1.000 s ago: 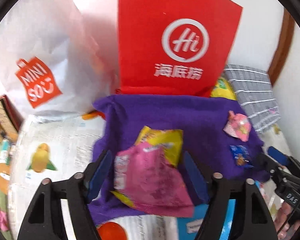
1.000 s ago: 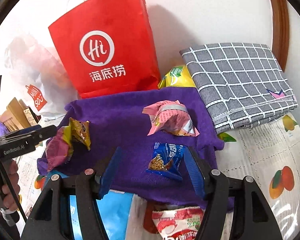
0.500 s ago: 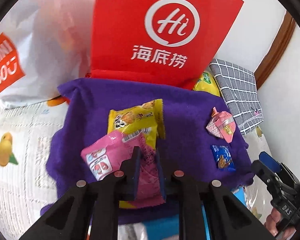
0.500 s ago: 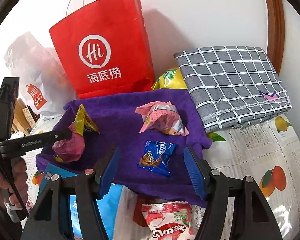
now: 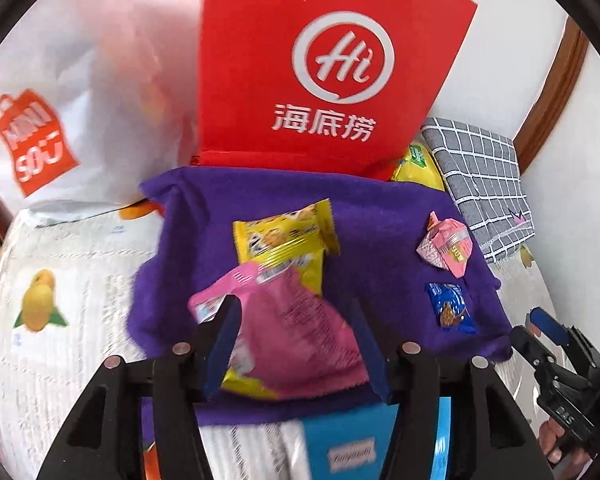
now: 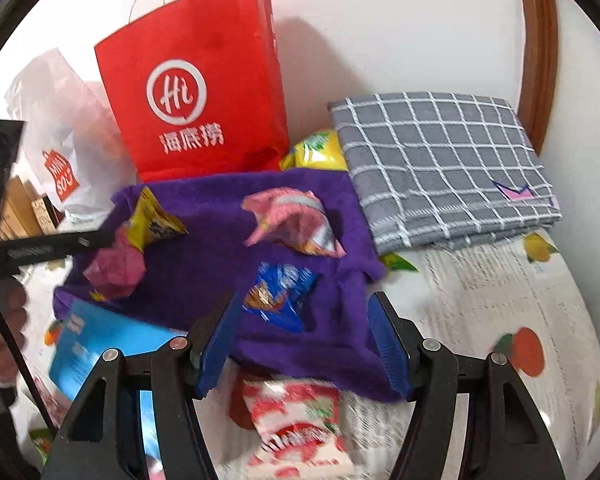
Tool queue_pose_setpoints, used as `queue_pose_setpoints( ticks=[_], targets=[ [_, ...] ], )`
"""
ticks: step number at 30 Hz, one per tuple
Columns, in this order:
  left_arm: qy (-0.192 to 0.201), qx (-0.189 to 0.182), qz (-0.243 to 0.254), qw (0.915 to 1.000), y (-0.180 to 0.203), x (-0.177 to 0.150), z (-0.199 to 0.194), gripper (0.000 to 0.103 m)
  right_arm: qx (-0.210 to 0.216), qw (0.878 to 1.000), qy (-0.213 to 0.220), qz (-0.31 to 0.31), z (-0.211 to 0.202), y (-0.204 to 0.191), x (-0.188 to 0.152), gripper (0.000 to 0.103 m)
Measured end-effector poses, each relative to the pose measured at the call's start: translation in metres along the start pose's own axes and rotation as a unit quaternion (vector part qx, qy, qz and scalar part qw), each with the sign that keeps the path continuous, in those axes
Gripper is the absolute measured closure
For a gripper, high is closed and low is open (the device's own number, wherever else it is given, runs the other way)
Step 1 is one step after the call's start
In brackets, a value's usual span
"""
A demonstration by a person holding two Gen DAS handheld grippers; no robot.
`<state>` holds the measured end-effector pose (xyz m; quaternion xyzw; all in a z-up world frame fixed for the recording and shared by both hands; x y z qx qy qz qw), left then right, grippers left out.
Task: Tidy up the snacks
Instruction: 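Grasp the white strawberry packet with the right tool while the left tool moves toward the green bag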
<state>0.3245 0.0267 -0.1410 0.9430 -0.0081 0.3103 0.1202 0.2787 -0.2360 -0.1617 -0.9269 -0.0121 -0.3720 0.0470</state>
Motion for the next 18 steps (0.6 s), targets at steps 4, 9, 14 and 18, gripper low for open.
queue_pose_setpoints(
  ticks=[4, 9, 14, 18],
  targets=[
    [0.008, 0.004, -0.004, 1.0000, -0.009, -0.010, -0.020, 0.043, 0.016, 0.999, -0.028, -0.002, -0.001, 0.006, -0.022, 0.038],
    [0.020, 0.008, -0.013, 0.9997, -0.023, -0.028, -0.047, 0.039, 0.034, 0.998, -0.058, -0.004, 0.008, 0.005, -0.050, 0.035],
    [0.024, 0.019, -0.019, 0.9993, -0.038, -0.048, -0.070, 0.039, 0.026, 0.997, -0.066, 0.004, 0.020, 0.001, -0.064, 0.034],
    [0.028, 0.030, -0.026, 0.9988, -0.053, -0.062, -0.089, 0.038, 0.019, 0.997, -0.070, -0.009, 0.019, -0.004, -0.070, 0.036]
  ],
)
Point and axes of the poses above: each gripper's, at about its wrist camera, not at the fingertips, and z roughly the way its jaws point, y to its right, x to its top, the point moved 1 cm from there along z, roughly the way its jaws point, and after that the axes turned 3 degrees about -x, right-handed, at the moved point
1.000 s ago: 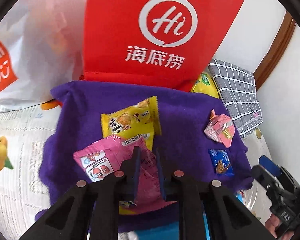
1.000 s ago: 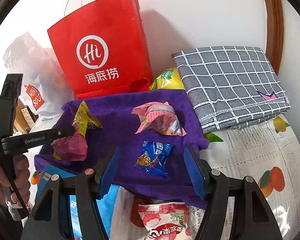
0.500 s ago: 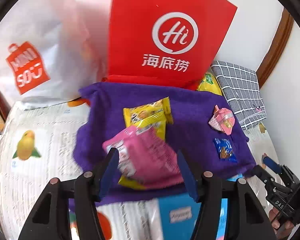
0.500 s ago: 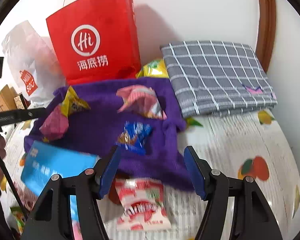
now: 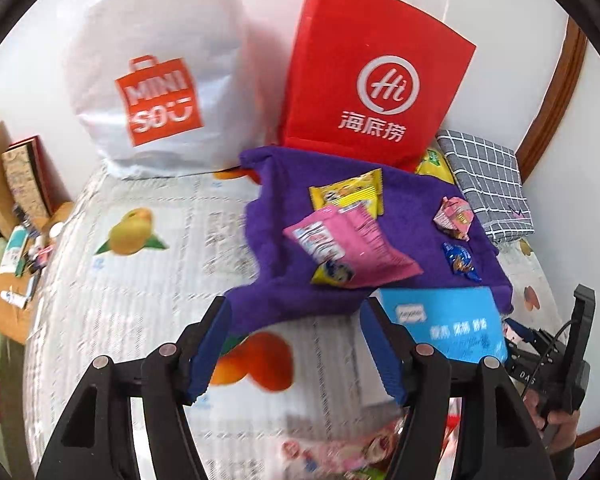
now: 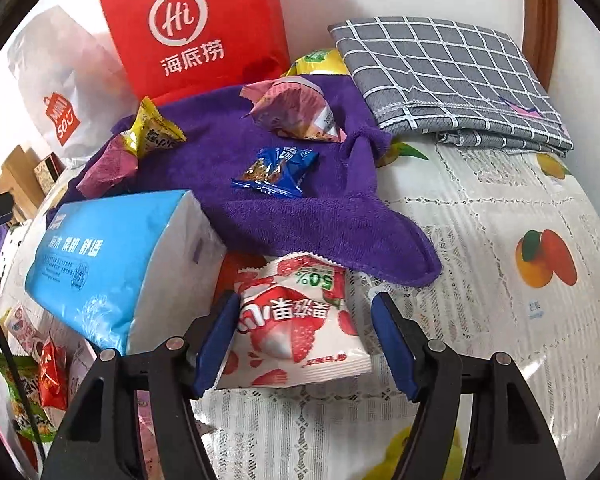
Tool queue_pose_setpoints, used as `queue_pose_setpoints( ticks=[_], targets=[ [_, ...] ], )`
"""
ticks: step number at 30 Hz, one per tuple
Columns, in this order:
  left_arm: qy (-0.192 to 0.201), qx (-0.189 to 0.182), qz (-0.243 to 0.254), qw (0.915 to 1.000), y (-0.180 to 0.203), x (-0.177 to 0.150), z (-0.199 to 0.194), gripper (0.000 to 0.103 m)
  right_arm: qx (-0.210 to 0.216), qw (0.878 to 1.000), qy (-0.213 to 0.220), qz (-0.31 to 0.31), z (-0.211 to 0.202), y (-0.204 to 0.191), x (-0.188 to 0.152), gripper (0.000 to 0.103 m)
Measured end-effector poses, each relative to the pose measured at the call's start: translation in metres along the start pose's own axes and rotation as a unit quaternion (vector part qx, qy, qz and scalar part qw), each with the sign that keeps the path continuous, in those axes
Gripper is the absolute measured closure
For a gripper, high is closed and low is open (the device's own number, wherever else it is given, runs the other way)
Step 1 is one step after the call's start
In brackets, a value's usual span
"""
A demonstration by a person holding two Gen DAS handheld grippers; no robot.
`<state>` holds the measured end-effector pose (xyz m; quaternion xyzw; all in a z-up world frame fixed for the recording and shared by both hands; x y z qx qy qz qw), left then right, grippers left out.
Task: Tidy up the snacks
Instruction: 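Grasp the white strawberry packet with the right tool while the left tool moves toward the green bag, then grasp the green snack bag with the left tool while the right tool lifts the strawberry packet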
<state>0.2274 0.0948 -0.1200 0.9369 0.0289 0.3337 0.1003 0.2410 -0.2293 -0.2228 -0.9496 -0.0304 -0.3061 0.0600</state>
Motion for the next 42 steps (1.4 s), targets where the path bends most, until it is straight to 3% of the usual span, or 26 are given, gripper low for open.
queue_pose_setpoints(
  ticks=[7, 13, 17, 23, 32, 42],
  targets=[
    [-0.005, 0.022, -0.016, 0.9996, -0.021, -0.021, -0.012, 0.038, -0.024, 0.999, 0.017, -0.031, -0.008, -0.009, -0.011, 0.048],
    [-0.021, 0.020, -0.012, 0.9995, -0.020, -0.042, -0.015, 0.038, -0.034, 0.999, 0.037, -0.013, -0.037, 0.003, -0.032, 0.048],
    [-0.032, 0.006, -0.016, 0.9994, -0.013, -0.058, -0.016, 0.038, -0.047, 0.998, 0.038, -0.006, -0.050, 0.009, -0.045, 0.048],
    [-0.044, -0.045, -0.032, 0.9975, -0.006, -0.086, -0.030, 0.038, -0.047, 0.998, 0.041, 0.008, -0.062, 0.019, -0.068, 0.048],
    [-0.065, -0.100, 0.008, 0.9929, 0.042, -0.115, -0.033, 0.038, -0.052, 0.998, 0.032, 0.027, -0.057, 0.023, -0.079, 0.048],
    [-0.093, -0.085, 0.029, 0.9915, 0.059, -0.136, -0.013, 0.038, -0.055, 0.998, 0.030, 0.031, -0.056, 0.024, -0.078, 0.048]
  ],
)
Point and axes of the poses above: each gripper's, at about its wrist camera, not at the fingertips, and z roughly the way its jaws point, y to its right, x to its top, the point moved 1 cm from there along z, roughly the way its jaws point, and after that the axes turned 3 degrees about -x, right-handed, at the moved point
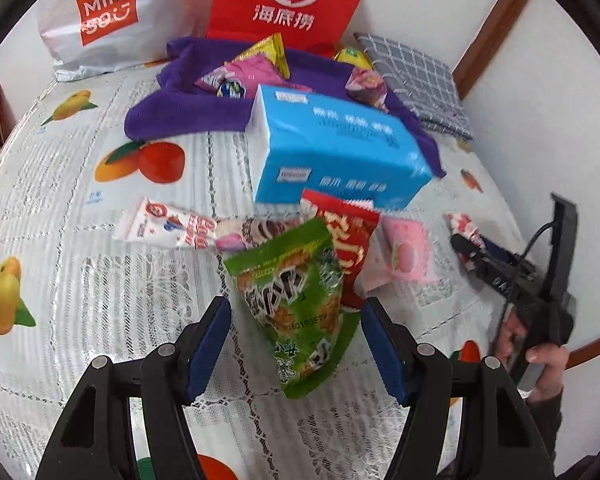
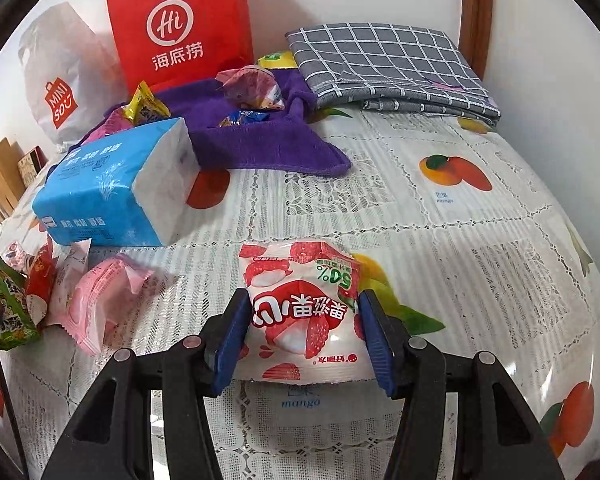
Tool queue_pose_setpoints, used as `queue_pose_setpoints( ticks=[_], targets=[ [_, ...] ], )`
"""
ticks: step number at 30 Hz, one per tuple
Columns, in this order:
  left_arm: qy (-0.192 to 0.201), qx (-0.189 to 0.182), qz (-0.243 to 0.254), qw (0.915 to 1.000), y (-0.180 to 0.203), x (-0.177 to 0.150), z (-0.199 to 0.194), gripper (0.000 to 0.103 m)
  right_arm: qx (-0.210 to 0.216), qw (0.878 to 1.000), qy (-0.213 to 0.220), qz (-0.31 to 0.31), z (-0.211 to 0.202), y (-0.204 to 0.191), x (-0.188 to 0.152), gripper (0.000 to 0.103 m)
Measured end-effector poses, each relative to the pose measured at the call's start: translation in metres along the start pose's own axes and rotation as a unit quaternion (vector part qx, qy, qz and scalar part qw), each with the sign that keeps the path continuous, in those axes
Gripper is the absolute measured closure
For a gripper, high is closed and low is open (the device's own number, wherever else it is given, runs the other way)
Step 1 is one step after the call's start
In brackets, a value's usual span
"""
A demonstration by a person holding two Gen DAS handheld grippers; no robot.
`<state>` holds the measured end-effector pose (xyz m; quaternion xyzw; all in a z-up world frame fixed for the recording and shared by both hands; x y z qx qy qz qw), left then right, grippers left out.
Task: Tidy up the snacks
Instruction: 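Grasp the green snack bag with the left tool while the right tool lifts the strawberry packet, then carry the green bag with the left tool while the right tool carries the strawberry packet to the towel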
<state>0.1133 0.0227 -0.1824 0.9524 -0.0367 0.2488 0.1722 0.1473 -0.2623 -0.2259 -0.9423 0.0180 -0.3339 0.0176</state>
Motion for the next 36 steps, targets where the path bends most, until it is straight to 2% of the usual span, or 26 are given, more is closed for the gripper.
queue_pose_setpoints(
  ticks=[2, 3, 4, 7, 22, 26, 31, 36],
  targets=[
    [0.002, 0.010, 0.003, 0.9999, 0.000, -0.002, 0.003, 0.040, 0.003, 1.000, 0.000, 0.002, 0.000, 0.001, 0.000, 0.048],
    [0.005, 0.013, 0.003, 0.9999, -0.001, -0.002, 0.004, 0.047, 0.002, 1.000, 0.000, 0.002, 0.000, 0.000, 0.000, 0.048],
    [0.005, 0.006, 0.002, 1.0000, -0.003, -0.003, 0.004, 0.059, 0.002, 1.000, 0.000, 0.002, 0.000, 0.000, 0.000, 0.048],
    [0.005, -0.009, 0.002, 0.9999, -0.005, -0.003, 0.001, 0.064, 0.003, 1.000, 0.000, 0.003, 0.000, 0.001, 0.000, 0.048],
    [0.051, 0.017, 0.007, 0.9985, 0.002, 0.005, -0.057, 0.065, -0.016, 1.000, 0.003, 0.000, -0.009, -0.002, -0.006, 0.049],
    [0.060, 0.010, 0.010, 0.9981, 0.005, 0.008, -0.068, 0.065, -0.014, 1.000, 0.006, 0.009, -0.028, -0.002, -0.008, 0.049],
    [0.068, -0.005, 0.020, 0.9975, 0.007, 0.013, -0.074, 0.065, -0.010, 0.999, 0.035, 0.023, -0.068, -0.008, -0.002, 0.049],
    [0.065, -0.017, 0.028, 0.9973, 0.001, 0.026, -0.073, 0.065, -0.002, 0.998, 0.046, 0.050, -0.095, -0.015, 0.008, 0.049]
  ],
)
Point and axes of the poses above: each gripper's, at about its wrist camera, not at the fingertips, and z roughly the way its jaws point, y to its right, x to its top, the point moved 1 cm from there along z, roughly the way its jaws point, and after that the axes turned 3 degrees about -x, right-handed, at the moved point
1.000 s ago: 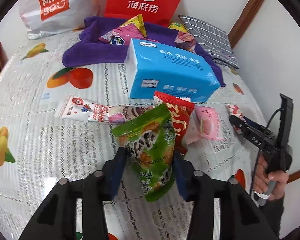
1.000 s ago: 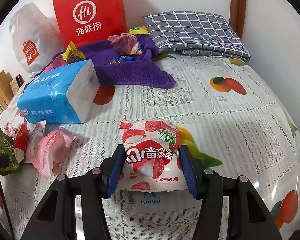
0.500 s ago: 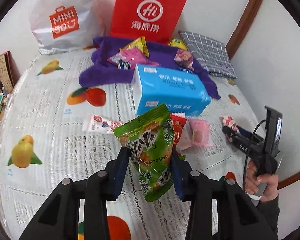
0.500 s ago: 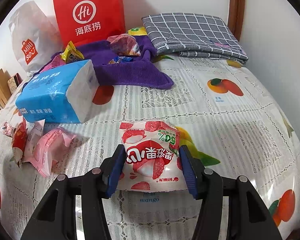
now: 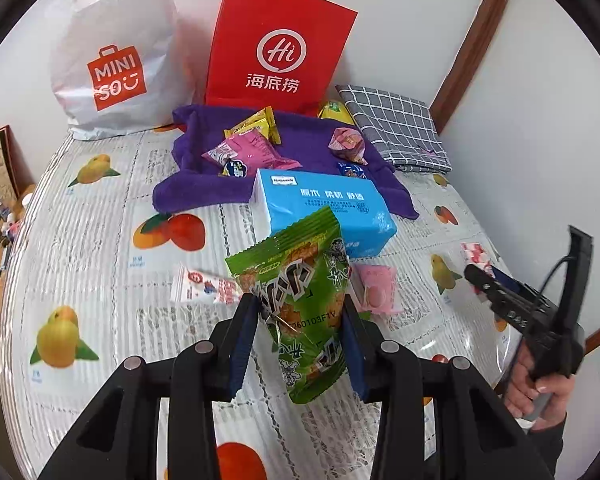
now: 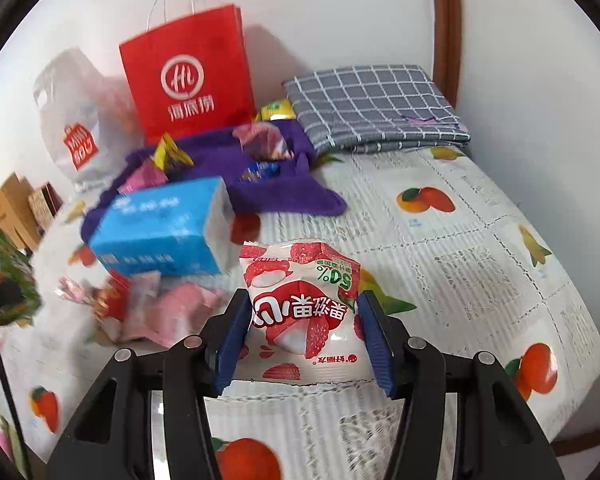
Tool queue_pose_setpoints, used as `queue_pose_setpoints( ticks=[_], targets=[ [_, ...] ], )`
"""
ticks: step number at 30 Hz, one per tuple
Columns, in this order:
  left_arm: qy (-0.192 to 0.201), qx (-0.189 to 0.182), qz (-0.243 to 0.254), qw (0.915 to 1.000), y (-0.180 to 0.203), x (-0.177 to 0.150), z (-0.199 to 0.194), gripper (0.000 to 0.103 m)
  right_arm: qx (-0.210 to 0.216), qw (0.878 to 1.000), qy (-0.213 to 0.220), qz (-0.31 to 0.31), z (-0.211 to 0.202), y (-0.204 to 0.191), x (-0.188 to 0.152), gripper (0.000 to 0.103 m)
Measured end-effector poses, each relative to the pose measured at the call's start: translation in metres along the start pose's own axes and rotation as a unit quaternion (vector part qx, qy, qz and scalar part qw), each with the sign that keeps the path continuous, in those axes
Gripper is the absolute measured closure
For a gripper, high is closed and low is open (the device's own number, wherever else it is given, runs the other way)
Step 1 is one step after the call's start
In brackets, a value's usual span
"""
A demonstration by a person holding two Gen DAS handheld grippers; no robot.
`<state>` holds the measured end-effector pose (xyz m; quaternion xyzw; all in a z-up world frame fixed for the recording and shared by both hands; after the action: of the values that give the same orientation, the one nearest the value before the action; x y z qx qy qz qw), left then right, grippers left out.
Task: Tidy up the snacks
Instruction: 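Carry the green bag with the left tool while the right tool carries the strawberry packet to the towel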
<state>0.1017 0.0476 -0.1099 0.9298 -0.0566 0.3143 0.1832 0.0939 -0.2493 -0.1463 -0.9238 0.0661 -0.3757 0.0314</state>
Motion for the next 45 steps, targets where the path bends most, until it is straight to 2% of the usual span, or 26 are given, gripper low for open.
queue_pose_setpoints(
  ticks=[5, 10, 21, 28, 34, 45],
  targets=[
    [-0.002, -0.015, 0.006, 0.9999, -0.003, 0.007, -0.001, 0.065, 0.012, 1.000, 0.017, 0.014, -0.026, -0.012, 0.014, 0.049],
    [0.006, -0.005, 0.014, 0.9999, -0.001, 0.012, -0.006, 0.065, 0.039, 0.998, 0.034, 0.022, -0.046, -0.020, 0.031, 0.049],
    [0.045, 0.014, -0.010, 0.9988, 0.006, 0.016, -0.036, 0.065, 0.073, 0.995, 0.069, -0.008, -0.079, -0.033, 0.057, 0.049],
    [0.057, 0.030, -0.017, 0.9978, 0.010, 0.029, -0.048, 0.065, 0.076, 0.994, 0.078, -0.030, -0.078, -0.043, 0.070, 0.049],
    [0.061, 0.044, -0.032, 0.9967, 0.011, 0.041, -0.049, 0.065, 0.114, 0.990, 0.074, -0.046, -0.065, -0.049, 0.083, 0.049],
    [0.074, 0.057, -0.062, 0.9937, 0.018, 0.059, -0.040, 0.065, 0.148, 0.984, 0.053, -0.089, -0.033, -0.060, 0.112, 0.049]
  ],
)
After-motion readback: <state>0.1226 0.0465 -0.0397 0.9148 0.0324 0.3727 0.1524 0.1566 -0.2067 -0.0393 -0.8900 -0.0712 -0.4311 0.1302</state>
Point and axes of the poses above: each gripper's, at about its wrist camera, not at the fingertips, and z roughly the way its jaws point, y to its right, x to its top, the point moved 1 cm from there along z, roughly the way its jaws point, and after that the axes turned 3 degrees about -x, right-handed, at the moved point
